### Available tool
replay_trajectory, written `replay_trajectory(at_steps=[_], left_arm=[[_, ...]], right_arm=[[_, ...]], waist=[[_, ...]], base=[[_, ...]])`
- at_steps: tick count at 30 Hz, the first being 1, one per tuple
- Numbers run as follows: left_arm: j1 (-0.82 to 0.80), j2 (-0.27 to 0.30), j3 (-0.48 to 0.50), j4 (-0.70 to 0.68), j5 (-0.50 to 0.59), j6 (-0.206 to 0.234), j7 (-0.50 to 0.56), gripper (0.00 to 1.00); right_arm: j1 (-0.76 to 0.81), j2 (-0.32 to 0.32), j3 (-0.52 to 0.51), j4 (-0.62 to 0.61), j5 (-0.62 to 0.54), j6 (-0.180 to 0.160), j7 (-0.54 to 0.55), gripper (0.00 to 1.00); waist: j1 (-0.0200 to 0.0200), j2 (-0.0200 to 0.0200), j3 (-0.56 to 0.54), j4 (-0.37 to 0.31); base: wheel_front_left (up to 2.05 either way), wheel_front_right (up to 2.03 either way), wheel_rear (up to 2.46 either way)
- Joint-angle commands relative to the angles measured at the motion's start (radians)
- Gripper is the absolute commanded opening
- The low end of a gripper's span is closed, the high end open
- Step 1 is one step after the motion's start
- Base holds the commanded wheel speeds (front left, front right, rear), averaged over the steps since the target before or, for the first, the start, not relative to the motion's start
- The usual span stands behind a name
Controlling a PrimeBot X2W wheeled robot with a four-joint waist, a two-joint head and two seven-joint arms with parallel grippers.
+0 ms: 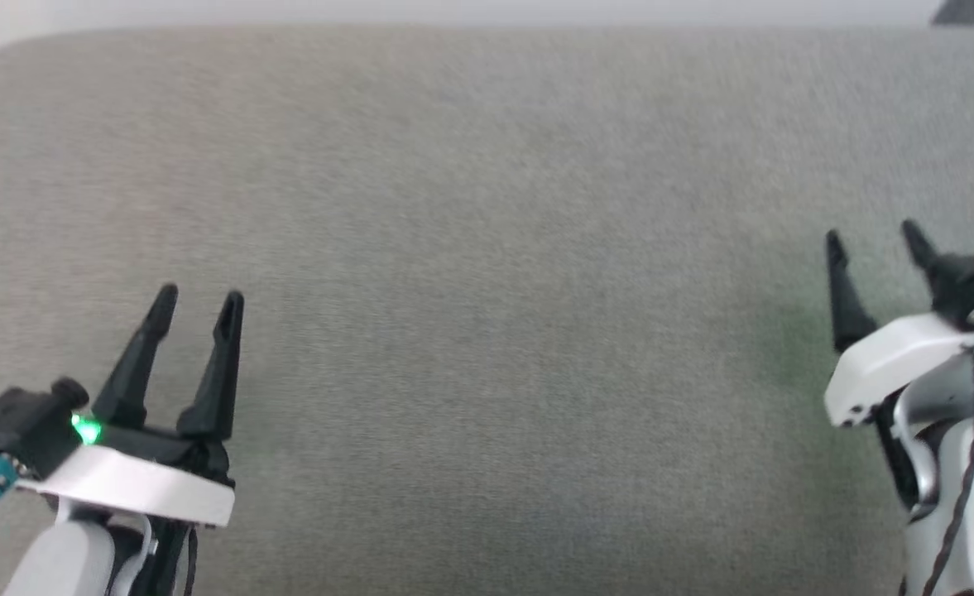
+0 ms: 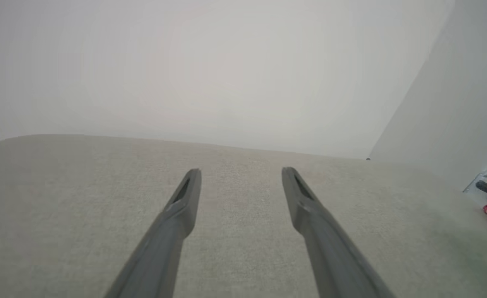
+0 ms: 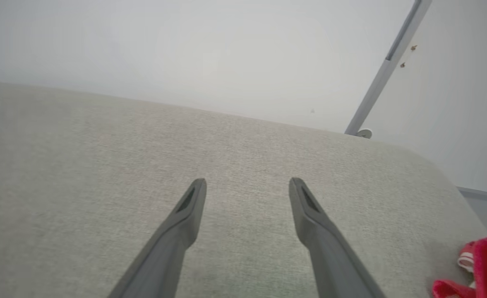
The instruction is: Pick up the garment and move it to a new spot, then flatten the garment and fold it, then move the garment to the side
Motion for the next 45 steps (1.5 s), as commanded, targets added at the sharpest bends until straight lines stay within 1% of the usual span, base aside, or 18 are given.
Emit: replay_trajectory(at_steps=[1,6,10,14,19,26,33,39,45], left_arm=[[0.023,-0.009,0.009,0.010,0.020,0.002,-0.002,1.00],[0.088,-0.038,0.030,0.048,0.073,0.003,-0.002,1.00],[0.144,-0.056,0.060,0.061,0.096,0.003,-0.002,1.00],[0.193,-0.071,0.093,0.056,0.118,0.003,-0.002,1.00],[0.241,-0.078,0.124,0.025,0.141,0.003,-0.002,1.00],[0.285,-0.087,0.152,-0.005,0.152,0.003,-0.002,1.00],[0.321,-0.104,0.181,-0.031,0.172,0.003,-0.002,1.00],[0.316,-0.106,0.188,-0.035,0.170,0.003,-0.002,1.00],[0.316,-0.105,0.193,-0.038,0.175,0.003,-0.002,1.00]], right_arm=[[0.022,-0.002,0.015,0.013,0.016,-0.002,-0.018,1.00],[0.085,-0.010,0.080,0.049,0.093,-0.002,-0.106,1.00],[0.137,-0.025,0.111,0.057,0.144,-0.002,-0.182,1.00],[0.184,-0.019,0.097,0.052,0.174,-0.002,-0.251,1.00],[0.246,-0.009,0.074,0.021,0.187,-0.002,-0.292,1.00],[0.332,0.008,0.032,-0.061,0.180,-0.002,-0.304,1.00],[0.401,0.028,0.007,-0.149,0.182,-0.002,-0.286,1.00],[0.410,0.040,0.002,-0.174,0.180,-0.002,-0.276,1.00],[0.413,0.047,-0.004,-0.171,0.191,-0.002,-0.272,1.00]], waist=[[0.0000,-0.0001,-0.065,0.054],[0.0000,-0.0001,-0.130,0.082],[0.0000,-0.0001,-0.178,0.093],[0.0000,-0.0001,-0.209,0.099],[0.0000,-0.0001,-0.228,0.103],[0.0000,-0.0001,-0.243,0.112],[0.0000,-0.0001,-0.247,0.114],[0.0000,-0.0001,-0.241,0.114],[0.0000,-0.0001,-0.242,0.115]], base=[[0.00,0.00,0.00],[0.00,0.00,0.00],[0.00,0.00,0.00],[0.00,0.00,0.00],[0.00,0.00,0.00],[0.00,0.00,0.00],[0.00,0.00,0.00],[0.00,0.00,0.00],[0.00,0.00,0.00]])
